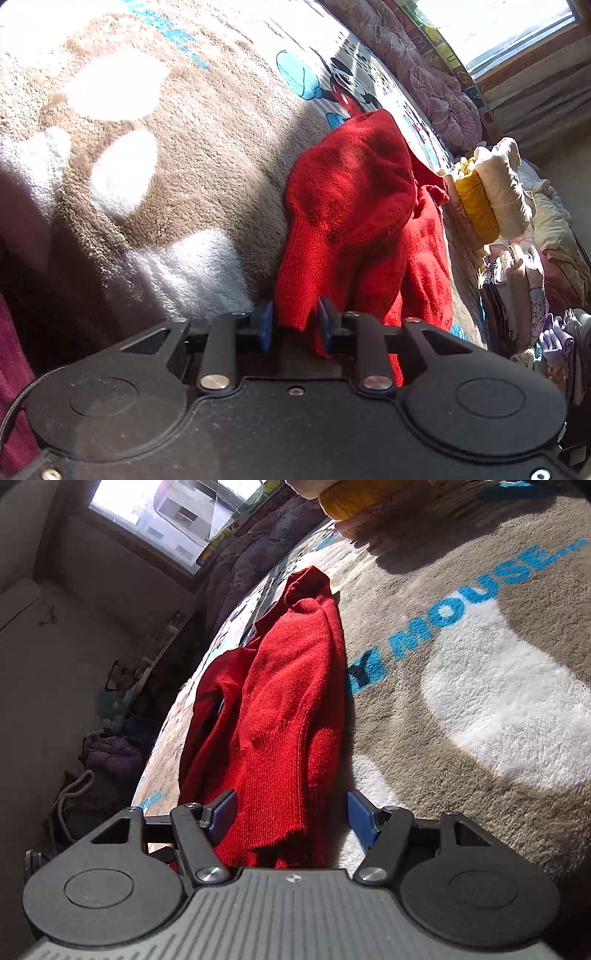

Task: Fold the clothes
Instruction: 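Lower the sweater onto the blanket and grasp a sleeve cuff with the left gripper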

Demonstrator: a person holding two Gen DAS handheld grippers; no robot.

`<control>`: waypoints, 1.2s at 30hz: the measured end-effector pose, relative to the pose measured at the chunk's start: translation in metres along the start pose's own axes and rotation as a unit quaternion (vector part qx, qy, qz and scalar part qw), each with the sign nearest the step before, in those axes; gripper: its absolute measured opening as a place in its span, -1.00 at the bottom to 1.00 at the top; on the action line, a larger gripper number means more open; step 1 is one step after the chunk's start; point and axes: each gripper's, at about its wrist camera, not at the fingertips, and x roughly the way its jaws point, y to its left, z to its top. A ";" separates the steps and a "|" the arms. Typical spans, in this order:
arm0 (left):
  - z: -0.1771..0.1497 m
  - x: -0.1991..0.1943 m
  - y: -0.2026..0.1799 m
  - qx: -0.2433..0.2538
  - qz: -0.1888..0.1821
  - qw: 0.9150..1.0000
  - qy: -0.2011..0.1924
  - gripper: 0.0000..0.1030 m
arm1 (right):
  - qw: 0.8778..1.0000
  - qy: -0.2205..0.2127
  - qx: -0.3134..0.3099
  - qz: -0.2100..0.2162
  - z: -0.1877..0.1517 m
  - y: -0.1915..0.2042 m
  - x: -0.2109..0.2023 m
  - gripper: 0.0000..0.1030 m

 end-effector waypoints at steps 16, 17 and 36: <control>0.113 -0.078 0.061 -0.039 0.081 0.988 -0.124 -0.06 | 0.999 -0.011 0.018 0.034 0.000 -0.012 -0.007 0.14; 0.109 -0.074 0.066 -0.052 0.082 0.988 -0.117 -0.03 | 0.999 -0.013 0.022 0.035 0.000 -0.013 -0.008 0.14; 0.179 -0.043 0.050 -0.017 0.051 0.978 -0.202 -0.96 | 0.999 0.026 0.017 0.031 0.008 0.003 0.021 -0.52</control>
